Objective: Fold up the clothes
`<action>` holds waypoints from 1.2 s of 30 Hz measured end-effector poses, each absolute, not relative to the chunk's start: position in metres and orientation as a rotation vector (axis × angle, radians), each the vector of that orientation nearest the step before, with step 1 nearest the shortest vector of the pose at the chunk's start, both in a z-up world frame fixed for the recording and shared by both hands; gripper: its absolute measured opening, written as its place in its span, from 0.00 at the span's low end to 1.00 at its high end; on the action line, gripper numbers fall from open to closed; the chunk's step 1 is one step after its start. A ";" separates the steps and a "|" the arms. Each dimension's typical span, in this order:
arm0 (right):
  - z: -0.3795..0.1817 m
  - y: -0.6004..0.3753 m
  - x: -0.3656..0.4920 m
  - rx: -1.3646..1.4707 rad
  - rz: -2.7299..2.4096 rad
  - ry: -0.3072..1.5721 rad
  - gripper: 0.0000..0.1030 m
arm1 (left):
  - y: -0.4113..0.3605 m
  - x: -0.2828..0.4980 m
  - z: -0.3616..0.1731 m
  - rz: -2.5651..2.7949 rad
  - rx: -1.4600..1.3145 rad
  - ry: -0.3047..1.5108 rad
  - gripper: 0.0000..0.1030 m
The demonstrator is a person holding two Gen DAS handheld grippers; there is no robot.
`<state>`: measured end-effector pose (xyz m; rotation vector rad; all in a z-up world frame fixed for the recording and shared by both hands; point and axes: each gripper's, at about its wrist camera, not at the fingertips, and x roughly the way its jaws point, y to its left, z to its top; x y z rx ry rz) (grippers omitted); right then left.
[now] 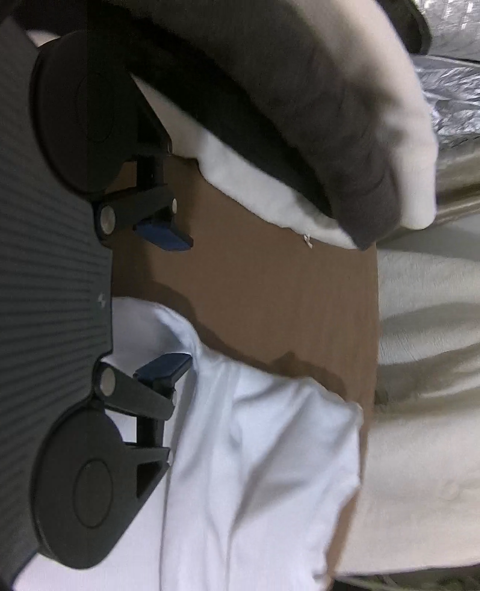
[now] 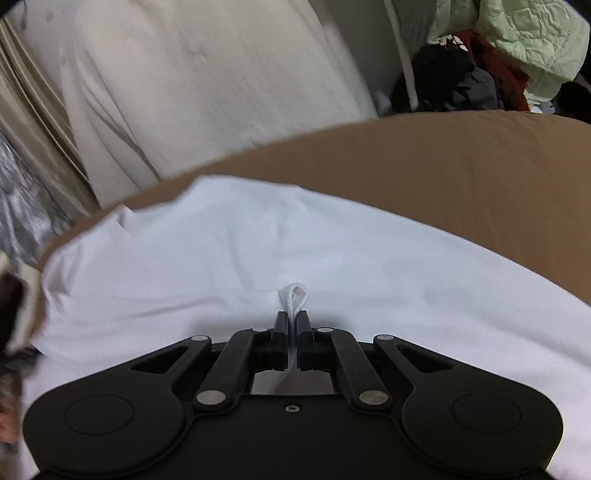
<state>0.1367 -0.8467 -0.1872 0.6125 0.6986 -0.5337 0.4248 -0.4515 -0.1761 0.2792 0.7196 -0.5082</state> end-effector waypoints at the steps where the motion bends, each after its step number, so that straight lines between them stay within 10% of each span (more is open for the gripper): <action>1: -0.188 -0.846 0.137 0.605 -0.535 0.707 0.04 | -0.446 0.423 -0.166 -0.530 0.258 0.723 0.59; 14: -0.191 -0.841 0.136 0.569 -0.527 0.713 0.05 | -0.578 0.473 -0.149 -0.669 0.221 0.936 0.55; 15: -0.194 -0.841 0.136 0.576 -0.526 0.715 0.05 | -0.591 0.482 -0.159 -0.639 0.251 0.981 0.50; 17: -0.197 -0.843 0.135 0.594 -0.523 0.703 0.06 | -0.602 0.499 -0.179 -0.606 0.279 1.036 0.02; 31: -0.193 -0.849 0.133 0.619 -0.491 0.562 0.04 | -0.640 0.550 -0.180 -0.587 0.260 0.979 0.02; 36: -0.188 -0.850 0.137 0.527 -0.521 0.520 0.04 | -0.603 0.561 -0.183 -0.628 0.012 0.960 0.16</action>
